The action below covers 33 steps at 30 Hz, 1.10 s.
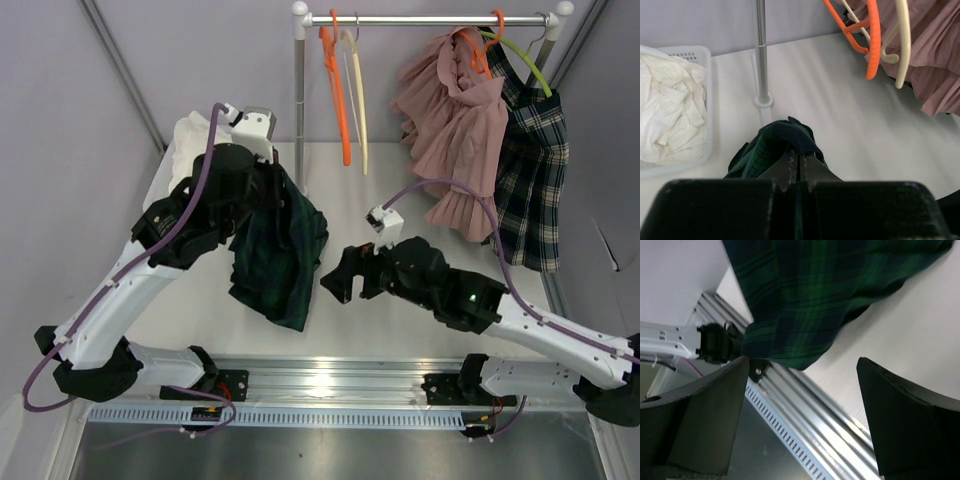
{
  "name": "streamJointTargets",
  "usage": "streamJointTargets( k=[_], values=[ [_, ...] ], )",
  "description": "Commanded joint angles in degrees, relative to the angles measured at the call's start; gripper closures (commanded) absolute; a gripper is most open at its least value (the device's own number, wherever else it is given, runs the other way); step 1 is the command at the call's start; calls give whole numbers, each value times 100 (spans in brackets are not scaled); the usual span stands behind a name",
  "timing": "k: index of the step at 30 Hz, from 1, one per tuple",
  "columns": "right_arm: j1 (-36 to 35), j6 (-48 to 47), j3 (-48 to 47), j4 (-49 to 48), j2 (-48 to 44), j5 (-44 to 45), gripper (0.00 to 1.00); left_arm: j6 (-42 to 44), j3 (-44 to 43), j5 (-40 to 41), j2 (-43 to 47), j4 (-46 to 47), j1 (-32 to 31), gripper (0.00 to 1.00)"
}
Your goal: Place the skirt on the hanger
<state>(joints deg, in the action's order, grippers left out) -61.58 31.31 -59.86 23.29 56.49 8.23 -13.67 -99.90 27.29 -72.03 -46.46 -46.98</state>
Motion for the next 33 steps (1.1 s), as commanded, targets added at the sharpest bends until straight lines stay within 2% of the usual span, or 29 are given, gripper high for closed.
streamJointTargets(
  k=[1, 7, 10, 20, 33],
  values=[
    [-520, 428, -9, -264, 327, 827, 7, -136, -153, 242, 14, 480, -153, 100],
    [-1206, 815, -96, -70, 801, 1733, 6, -162, -126, 277, -162, 436, -250, 100],
    [-1312, 999, -167, 167, 1021, 1962, 6, -171, -92, 286, -224, 436, -276, 100],
    [-1716, 1263, -500, 571, 1663, 2376, 5, -162, 14, 172, -329, 515, -303, 100],
    [-2165, 1369, -597, 431, 1734, 2903, 4, -74, 190, 154, -338, 603, -303, 100]
  ],
)
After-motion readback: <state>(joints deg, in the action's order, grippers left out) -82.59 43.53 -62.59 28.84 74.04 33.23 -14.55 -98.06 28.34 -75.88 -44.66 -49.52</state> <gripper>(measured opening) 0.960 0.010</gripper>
